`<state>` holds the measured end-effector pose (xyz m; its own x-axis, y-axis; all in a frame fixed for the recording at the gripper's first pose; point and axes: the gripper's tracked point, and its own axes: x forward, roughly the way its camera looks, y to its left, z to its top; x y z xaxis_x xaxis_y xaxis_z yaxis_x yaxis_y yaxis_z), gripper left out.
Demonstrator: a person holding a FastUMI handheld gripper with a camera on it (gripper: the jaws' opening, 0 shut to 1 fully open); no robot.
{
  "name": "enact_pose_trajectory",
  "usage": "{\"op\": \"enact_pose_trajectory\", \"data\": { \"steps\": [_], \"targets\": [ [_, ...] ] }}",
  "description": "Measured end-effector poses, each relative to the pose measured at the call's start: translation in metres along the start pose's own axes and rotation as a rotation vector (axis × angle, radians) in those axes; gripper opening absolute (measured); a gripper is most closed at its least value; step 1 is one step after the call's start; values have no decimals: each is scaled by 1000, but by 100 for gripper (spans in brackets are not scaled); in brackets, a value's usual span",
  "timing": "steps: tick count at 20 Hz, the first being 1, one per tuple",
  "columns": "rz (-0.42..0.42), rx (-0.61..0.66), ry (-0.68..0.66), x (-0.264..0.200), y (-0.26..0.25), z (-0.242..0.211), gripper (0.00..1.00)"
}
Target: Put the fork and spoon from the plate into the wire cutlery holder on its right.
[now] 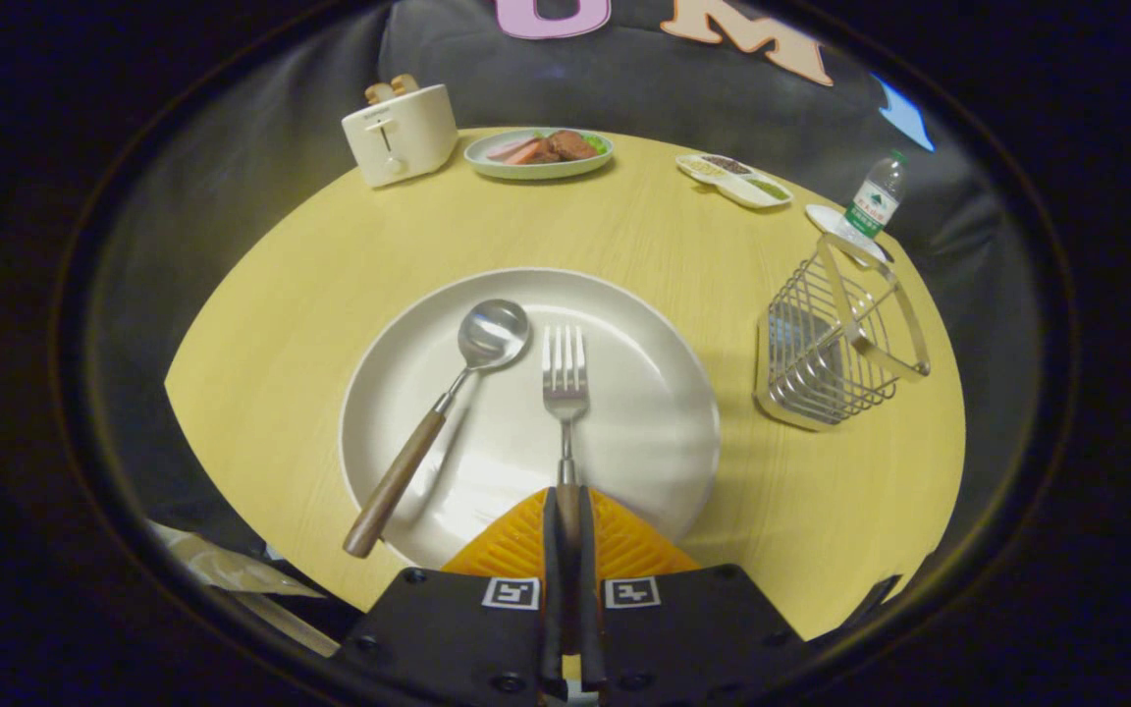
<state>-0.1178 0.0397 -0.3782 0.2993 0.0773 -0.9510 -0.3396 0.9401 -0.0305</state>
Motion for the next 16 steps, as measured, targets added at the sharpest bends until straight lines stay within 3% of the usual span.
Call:
{"op": "enact_pose_trajectory", "data": {
  "steps": [9,16],
  "targets": [
    [45,0,-4,-34,-19,27,10],
    [23,-8,-26,-61,-60,51,10]
  ]
}}
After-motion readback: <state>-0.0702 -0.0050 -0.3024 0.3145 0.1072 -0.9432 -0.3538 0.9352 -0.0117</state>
